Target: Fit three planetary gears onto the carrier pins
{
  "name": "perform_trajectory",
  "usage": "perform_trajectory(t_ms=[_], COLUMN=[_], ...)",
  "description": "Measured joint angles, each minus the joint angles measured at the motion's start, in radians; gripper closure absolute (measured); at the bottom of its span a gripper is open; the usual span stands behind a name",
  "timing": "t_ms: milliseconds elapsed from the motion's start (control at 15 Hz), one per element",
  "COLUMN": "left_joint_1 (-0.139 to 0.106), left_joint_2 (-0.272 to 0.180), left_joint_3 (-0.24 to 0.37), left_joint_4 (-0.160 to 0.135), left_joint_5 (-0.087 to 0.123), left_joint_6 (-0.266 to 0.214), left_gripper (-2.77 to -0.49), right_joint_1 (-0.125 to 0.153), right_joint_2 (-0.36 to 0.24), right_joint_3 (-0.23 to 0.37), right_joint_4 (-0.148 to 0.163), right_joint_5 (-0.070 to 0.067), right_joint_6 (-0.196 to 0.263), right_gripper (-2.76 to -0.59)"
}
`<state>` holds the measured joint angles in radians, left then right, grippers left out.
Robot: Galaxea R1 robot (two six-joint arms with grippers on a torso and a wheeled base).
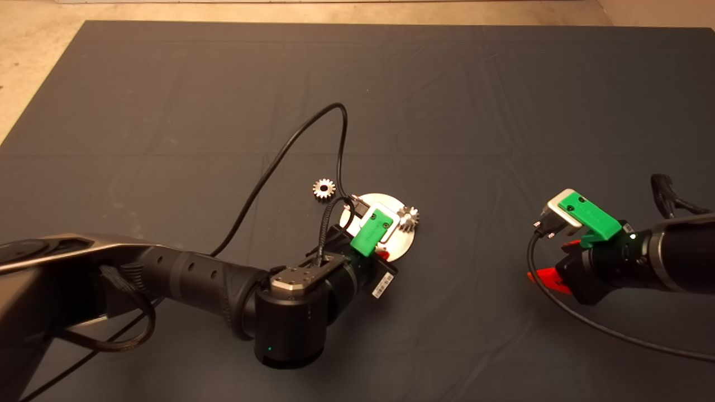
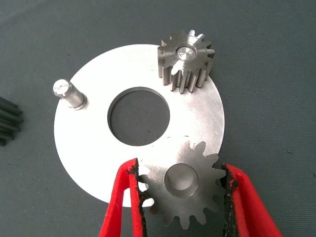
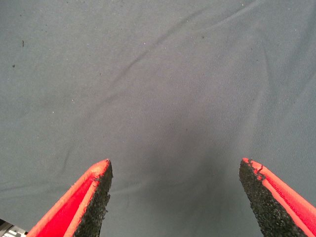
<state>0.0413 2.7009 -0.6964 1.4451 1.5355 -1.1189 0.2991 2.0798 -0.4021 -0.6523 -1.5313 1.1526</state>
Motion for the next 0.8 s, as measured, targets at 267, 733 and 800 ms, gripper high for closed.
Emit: perform_trajectory(t_ms=[267, 733, 800], left_joint_1=[0.0, 0.0, -0.001], left_joint_2=[0.0, -0.003, -0.003], left_joint_3=[0.0, 0.0, 0.0], left_joint_4=[0.0, 0.0, -0.001], left_joint_5=[0.001, 0.001, 0.001], left_joint_6=[0.019, 0.057, 0.064], left_gripper=[-0.62, -0.61, -0.61], right_joint_1=[0.0, 0.0, 0.0], right_joint_2=[0.0, 0.0, 0.0], right_joint_3=[0.0, 0.0, 0.0], right_joint_4=[0.0, 0.0, 0.0], right_joint_5=[0.001, 0.0, 0.0], right_joint_6=[0.0, 0.0, 0.0], right_gripper=[-1.89, -1.89, -1.89])
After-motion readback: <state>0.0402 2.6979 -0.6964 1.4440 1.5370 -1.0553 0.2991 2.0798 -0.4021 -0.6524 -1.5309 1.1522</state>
